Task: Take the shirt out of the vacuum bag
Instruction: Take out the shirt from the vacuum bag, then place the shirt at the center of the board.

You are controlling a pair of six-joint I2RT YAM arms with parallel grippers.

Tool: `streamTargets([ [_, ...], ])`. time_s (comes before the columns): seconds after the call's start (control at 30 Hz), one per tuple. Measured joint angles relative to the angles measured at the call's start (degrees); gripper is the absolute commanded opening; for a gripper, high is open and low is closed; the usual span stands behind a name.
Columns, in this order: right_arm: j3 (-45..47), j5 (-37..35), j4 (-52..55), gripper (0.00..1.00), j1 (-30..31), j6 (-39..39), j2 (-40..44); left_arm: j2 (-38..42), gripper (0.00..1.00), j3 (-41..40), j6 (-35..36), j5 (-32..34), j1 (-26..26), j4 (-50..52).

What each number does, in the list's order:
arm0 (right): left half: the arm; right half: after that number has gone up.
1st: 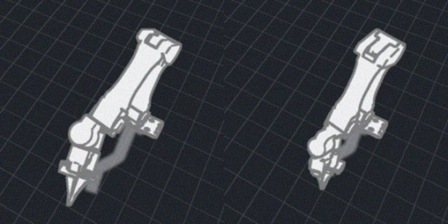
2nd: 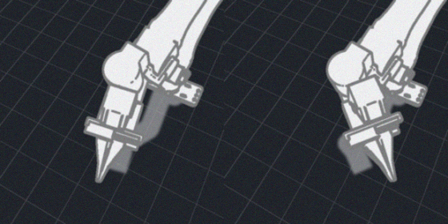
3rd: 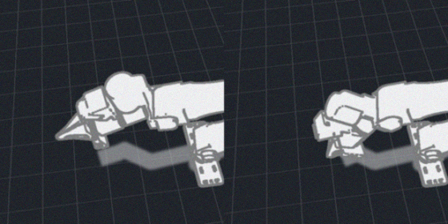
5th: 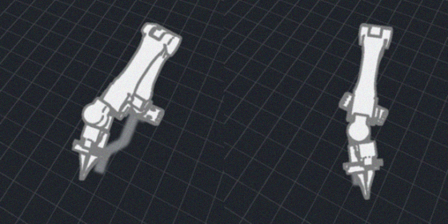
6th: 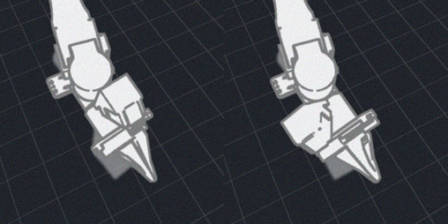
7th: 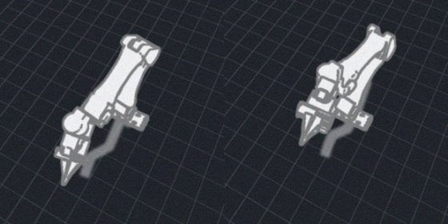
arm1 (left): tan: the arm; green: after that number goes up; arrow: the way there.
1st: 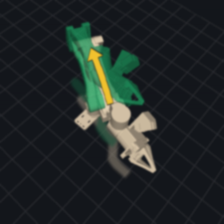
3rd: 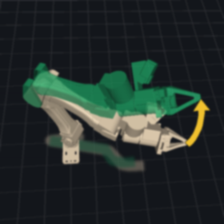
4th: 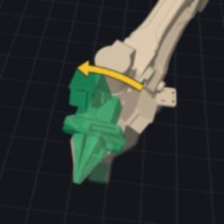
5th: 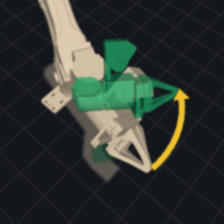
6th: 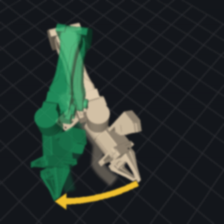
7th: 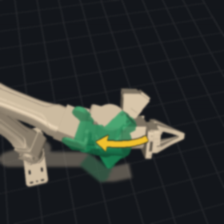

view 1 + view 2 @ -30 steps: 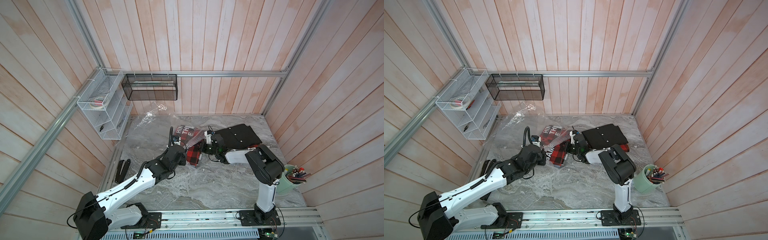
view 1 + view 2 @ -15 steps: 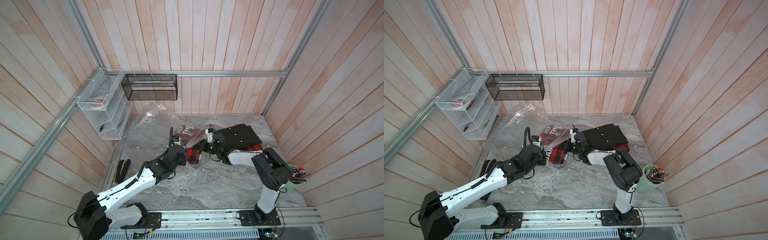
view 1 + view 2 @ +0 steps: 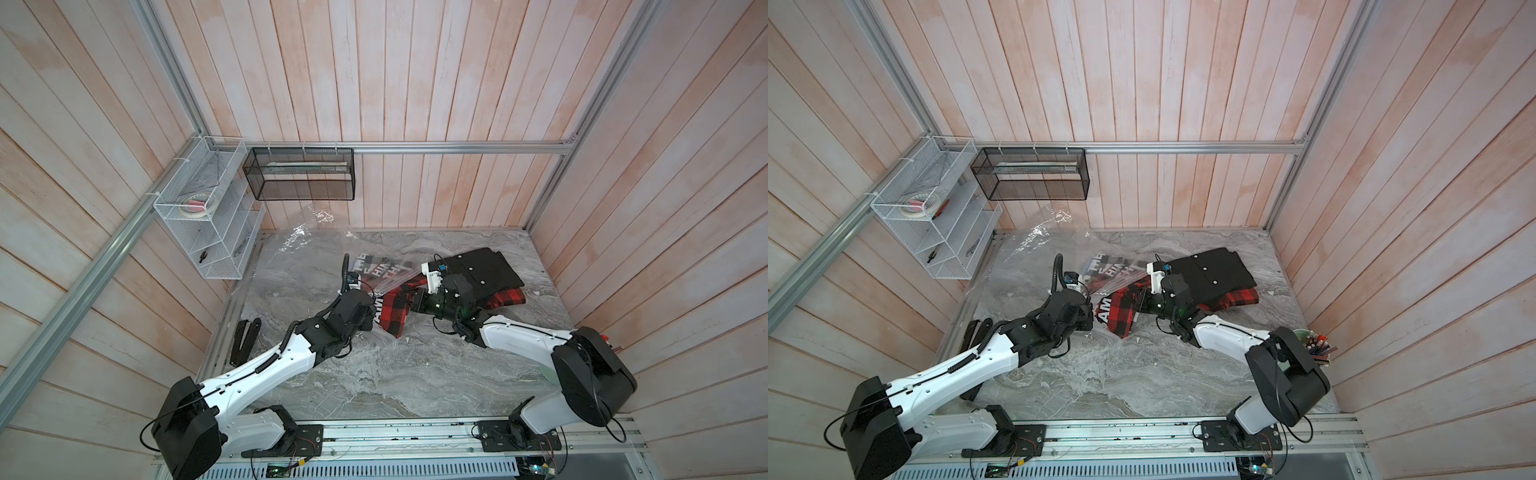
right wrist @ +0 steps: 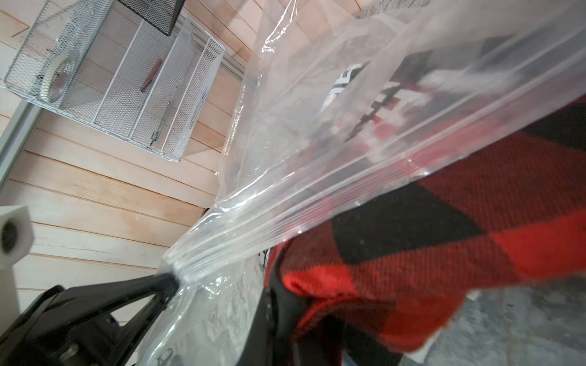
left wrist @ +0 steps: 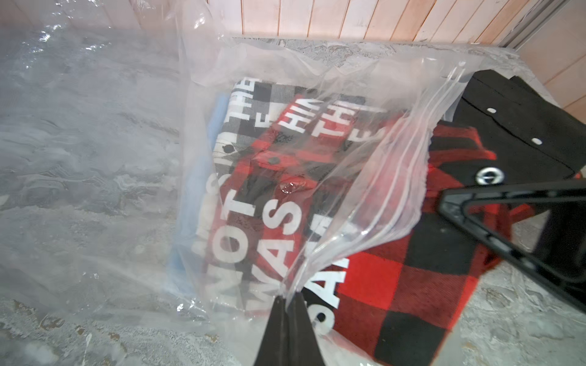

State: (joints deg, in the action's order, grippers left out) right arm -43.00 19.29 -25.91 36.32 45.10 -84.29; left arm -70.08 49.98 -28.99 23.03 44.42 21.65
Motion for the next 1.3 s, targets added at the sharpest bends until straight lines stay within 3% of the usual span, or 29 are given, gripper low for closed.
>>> streamTargets([
  [0.33,0.0,-1.7,10.0,0.00,-1.1,-3.2,14.3,0.0,0.00,0.1,-0.8,0.9,-2.1,1.7],
  [0.67,-7.3,-0.7,20.0,0.00,-10.0,-6.0,23.7,0.0,0.00,0.1,-1.7,0.8,-6.1,4.2],
  [0.97,-17.9,5.7,21.4,0.00,-24.7,-7.1,21.3,-1.1,0.00,0.1,-2.4,0.8,-7.1,5.9],
  [1.3,-26.5,7.7,19.5,0.00,-34.1,-8.2,4.5,-1.1,0.00,0.1,-2.8,-0.1,-7.4,6.0],
])
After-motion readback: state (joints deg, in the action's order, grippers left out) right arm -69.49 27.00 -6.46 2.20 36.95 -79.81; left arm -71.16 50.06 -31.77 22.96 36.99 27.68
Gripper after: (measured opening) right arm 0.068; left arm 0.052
